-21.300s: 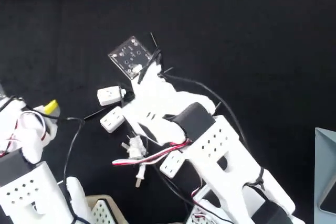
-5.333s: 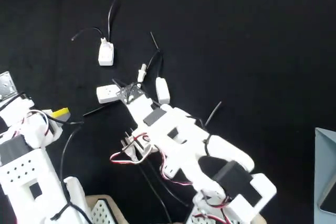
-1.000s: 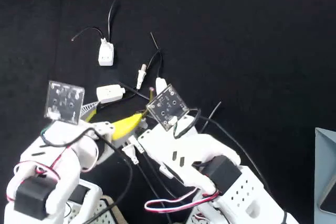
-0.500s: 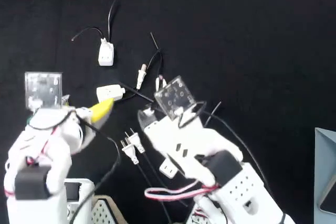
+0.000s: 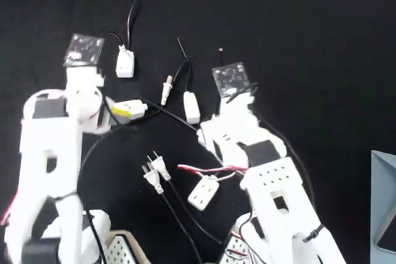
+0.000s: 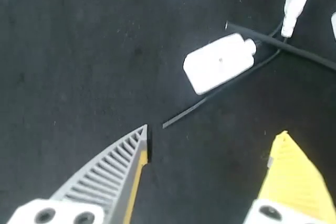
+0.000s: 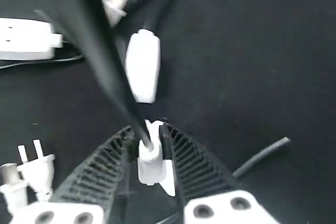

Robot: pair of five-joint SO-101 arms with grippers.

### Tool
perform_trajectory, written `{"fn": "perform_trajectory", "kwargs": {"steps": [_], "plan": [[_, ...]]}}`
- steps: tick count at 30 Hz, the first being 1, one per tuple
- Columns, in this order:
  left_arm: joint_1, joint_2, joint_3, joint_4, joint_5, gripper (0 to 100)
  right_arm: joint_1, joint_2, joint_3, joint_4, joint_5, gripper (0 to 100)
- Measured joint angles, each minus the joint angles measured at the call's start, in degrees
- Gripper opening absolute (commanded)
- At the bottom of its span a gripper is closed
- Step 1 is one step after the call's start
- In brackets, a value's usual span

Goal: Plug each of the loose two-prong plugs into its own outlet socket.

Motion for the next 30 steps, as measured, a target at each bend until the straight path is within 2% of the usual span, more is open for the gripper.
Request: {"fn": "perform_trajectory", "kwargs": {"steps": [5,11,26,30], "plan": [[1.67,15.82,-9.32,-1.23,-6.77,25,3.08,0.53,0.00,0.00,0.00,1.1],[4.40,32.88,-17.85,-1.67,-18.55,24,3.52,0.53,0.00,0.00,0.00,1.1],[4.92,52.04,-32.88,-1.58,-20.48,24,3.52,0.53,0.00,0.00,0.00,1.1],[4.92,55.21,-33.67,-1.67,-20.22,16,3.52,0.53,0.00,0.00,0.00,1.1]]}}
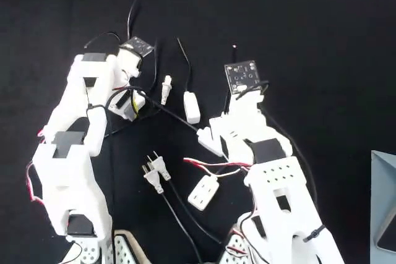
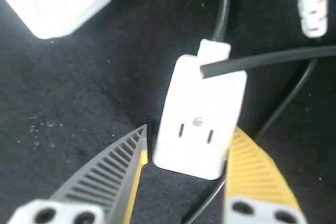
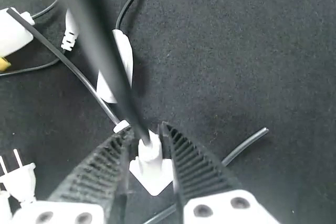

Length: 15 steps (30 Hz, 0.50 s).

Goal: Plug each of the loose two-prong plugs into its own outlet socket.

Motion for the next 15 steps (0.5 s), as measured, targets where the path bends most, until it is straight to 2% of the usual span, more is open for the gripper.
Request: {"fn": "perform_trajectory", "kwargs": {"steps": [4,7,15], "plan": [[0.09,-0.09,-0.09,0.00,0.00,10,0.00,0.00,0.00,0.00,0.00,1.1],[0.00,-2.29,-0.09,0.18,0.00,9,0.00,0.00,0.00,0.00,0.00,1.1],[0.00,-14.33,0.00,10.46,0.09,9,0.00,0.00,0.00,0.00,0.00,1.1]]}}
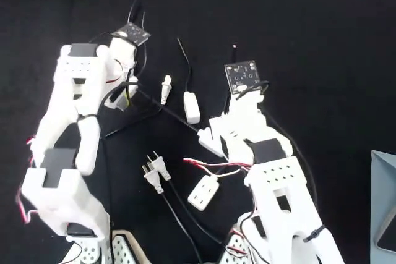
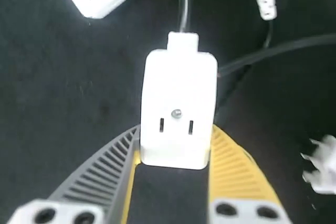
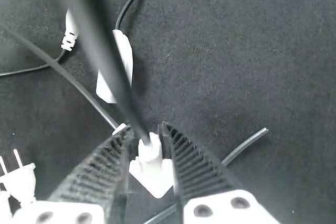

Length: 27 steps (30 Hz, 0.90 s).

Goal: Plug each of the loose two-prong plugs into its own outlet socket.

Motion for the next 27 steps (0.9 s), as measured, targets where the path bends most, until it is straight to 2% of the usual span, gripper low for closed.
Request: {"fn": "perform_trajectory", "kwargs": {"steps": [9,12,18,24,27], "plan": [[0.00,-8.00,1.05,15.12,0.00,10,0.00,0.00,0.00,0.00,0.00,1.1],[0.00,-8.97,4.84,16.09,0.00,10,0.00,0.00,0.00,0.00,0.00,1.1],[0.35,-15.38,10.46,16.00,0.00,24,0.00,0.00,0.00,0.00,0.00,1.1],[0.35,-26.81,15.38,15.65,0.88,31,0.00,0.00,0.00,0.00,0.00,1.1],[0.35,-29.71,19.52,12.13,3.60,31,0.00,0.00,0.00,0.00,0.00,1.1]]}}
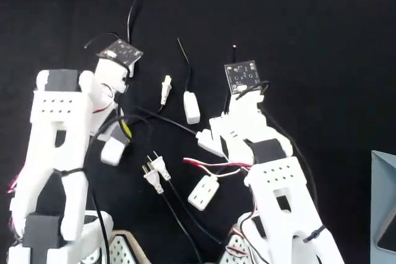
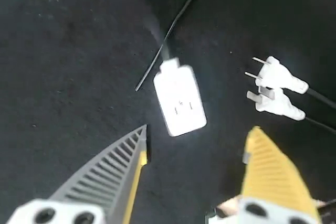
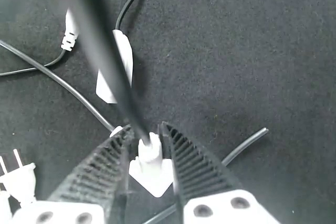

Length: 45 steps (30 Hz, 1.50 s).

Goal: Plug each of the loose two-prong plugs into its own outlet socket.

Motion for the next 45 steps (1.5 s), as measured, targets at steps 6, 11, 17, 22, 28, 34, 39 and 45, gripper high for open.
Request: {"fn": "perform_trajectory", "kwargs": {"steps": [6,11,17,22,28,34,39,45], "plan": [[0.00,-0.53,10.55,-9.85,1.49,28,0.00,0.00,0.00,0.00,0.00,1.1],[0.00,-0.53,17.85,-16.62,1.58,27,0.00,0.00,0.00,0.00,0.00,1.1],[-0.97,-0.88,21.80,-19.08,1.58,27,0.00,0.00,0.00,0.00,0.00,1.1],[-4.40,-0.88,24.09,-23.03,1.58,27,0.00,0.00,0.00,0.00,0.00,1.1],[-5.19,-0.97,29.10,-27.60,1.58,27,0.00,0.00,0.00,0.00,0.00,1.1],[-5.19,-1.05,27.43,-25.93,4.75,27,0.00,0.00,0.00,0.00,0.00,1.1],[-5.19,-1.05,25.93,-24.97,5.54,27,0.00,0.00,0.00,0.00,0.00,1.1],[-9.23,-1.05,24.35,-24.62,7.74,27,0.00,0.00,0.00,0.00,0.00,1.1]]}}
